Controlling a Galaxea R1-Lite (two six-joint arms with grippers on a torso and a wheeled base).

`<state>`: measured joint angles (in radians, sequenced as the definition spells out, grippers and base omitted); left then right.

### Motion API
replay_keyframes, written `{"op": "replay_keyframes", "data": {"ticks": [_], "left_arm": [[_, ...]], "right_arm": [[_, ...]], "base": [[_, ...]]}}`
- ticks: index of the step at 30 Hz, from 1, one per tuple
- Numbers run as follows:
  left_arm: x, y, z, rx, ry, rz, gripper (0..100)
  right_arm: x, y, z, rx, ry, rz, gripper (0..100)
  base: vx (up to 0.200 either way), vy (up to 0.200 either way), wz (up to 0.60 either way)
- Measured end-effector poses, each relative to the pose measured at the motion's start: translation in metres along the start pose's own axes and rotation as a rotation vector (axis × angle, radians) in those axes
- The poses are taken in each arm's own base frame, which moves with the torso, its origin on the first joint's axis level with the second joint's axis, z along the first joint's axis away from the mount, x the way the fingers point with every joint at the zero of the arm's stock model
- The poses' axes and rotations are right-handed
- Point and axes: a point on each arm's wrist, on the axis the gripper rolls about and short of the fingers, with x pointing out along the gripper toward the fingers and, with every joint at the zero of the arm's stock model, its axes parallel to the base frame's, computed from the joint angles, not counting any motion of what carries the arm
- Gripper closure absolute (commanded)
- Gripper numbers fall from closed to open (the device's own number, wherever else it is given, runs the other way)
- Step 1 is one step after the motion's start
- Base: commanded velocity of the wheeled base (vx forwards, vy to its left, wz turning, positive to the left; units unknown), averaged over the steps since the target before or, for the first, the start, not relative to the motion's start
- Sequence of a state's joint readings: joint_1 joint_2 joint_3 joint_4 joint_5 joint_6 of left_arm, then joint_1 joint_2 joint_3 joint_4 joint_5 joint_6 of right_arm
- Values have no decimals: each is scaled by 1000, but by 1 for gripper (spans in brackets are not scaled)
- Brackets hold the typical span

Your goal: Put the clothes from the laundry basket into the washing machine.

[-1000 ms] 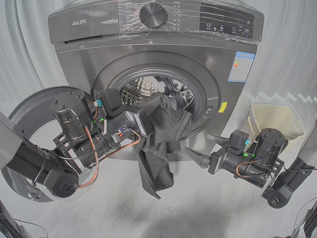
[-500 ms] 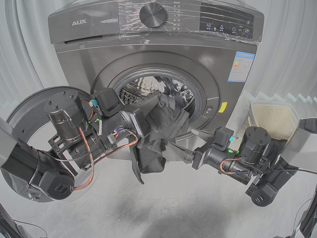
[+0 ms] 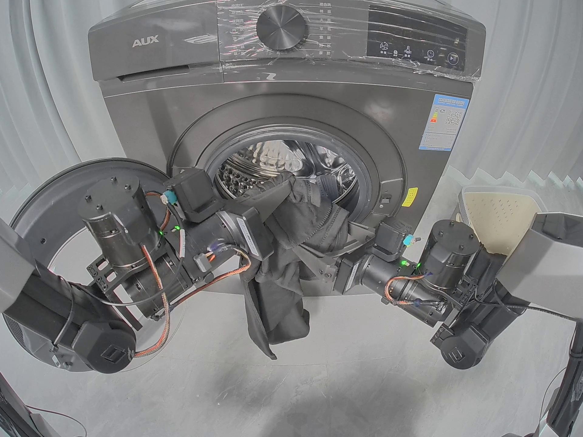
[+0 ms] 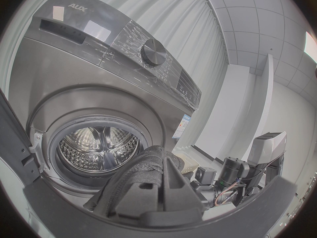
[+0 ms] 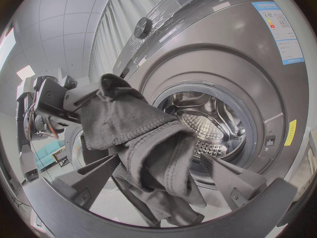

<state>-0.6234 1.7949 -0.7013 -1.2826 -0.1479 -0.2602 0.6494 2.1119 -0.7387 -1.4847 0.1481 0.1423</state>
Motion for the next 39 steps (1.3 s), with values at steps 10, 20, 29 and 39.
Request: {"op": "replay_keyframes", "data": {"ticks": [10,20,29,39], "left_arm": [[-1,0,-3,-2,11,1,100],[2,4,-8,-3,21,12,100],[3,5,-8,-2,12,10,100],[3,4,-8,-3,12,10,100]], "right_arm": [[6,-2,-4,-1,-11,3,100],[2,5,-2,1,-6,17,100],[-3,6,-6,3,19,19,0],[5,5,0,-1,-20,17,0]], "base": [[0,0,0],[0,0,0],[0,0,0],[0,0,0]]}}
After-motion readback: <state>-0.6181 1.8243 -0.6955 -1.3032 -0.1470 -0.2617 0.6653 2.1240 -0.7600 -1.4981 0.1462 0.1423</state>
